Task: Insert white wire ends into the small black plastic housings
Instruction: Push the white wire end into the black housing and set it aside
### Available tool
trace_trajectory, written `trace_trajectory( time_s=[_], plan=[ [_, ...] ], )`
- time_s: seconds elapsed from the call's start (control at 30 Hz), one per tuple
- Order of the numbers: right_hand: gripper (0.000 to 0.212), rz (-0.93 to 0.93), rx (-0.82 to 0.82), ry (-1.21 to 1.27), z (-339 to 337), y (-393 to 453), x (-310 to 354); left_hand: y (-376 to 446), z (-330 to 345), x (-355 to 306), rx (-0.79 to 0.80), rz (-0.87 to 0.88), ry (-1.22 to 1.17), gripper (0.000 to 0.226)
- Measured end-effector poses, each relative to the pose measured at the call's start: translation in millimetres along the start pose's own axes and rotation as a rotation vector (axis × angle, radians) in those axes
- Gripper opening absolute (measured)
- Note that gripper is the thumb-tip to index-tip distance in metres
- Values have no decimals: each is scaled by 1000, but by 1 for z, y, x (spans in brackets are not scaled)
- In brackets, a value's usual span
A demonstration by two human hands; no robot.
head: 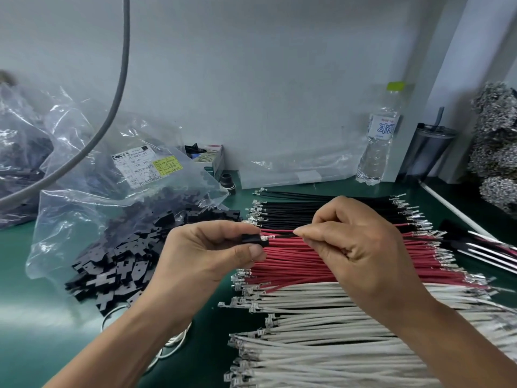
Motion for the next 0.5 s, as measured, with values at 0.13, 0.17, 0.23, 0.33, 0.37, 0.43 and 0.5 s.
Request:
trace_trajectory(
  time_s=[0.13, 0.17, 0.23, 0.33, 0.37, 0.43, 0.5],
  plan=[
    [13, 10, -20, -35, -1, -1, -1, -1, 1, 0, -2, -11, -15, 34],
    [13, 10, -18, -41, 0, -1, -1, -1, 2, 0, 1, -8, -12, 33],
    [13, 8, -10, -49, 0, -1, 0, -1, 2, 0, 7, 1, -5, 31],
    [13, 13, 5, -52, 0, 0, 0, -1, 2, 1, 17, 20, 7, 29],
    [13, 15, 18, -43, 0, 1, 0, -1, 2, 0, 19, 38, 23, 28],
    [14, 37, 54, -3, 2, 0, -1, -1, 3, -1, 19, 98, 72, 26],
    [14, 90, 93, 49, 5, 0, -5, -2, 3, -3, 15, 170, 138, 25]
  ],
)
Point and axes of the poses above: each hand's wrist, its own y-axis towards the middle knuckle, its own z-axis out of the palm, x = y × z, the point moved 6 cm from there along y, towards the middle knuckle, and after that the axes turned 13 degrees about -x, right-handed, at the moved point
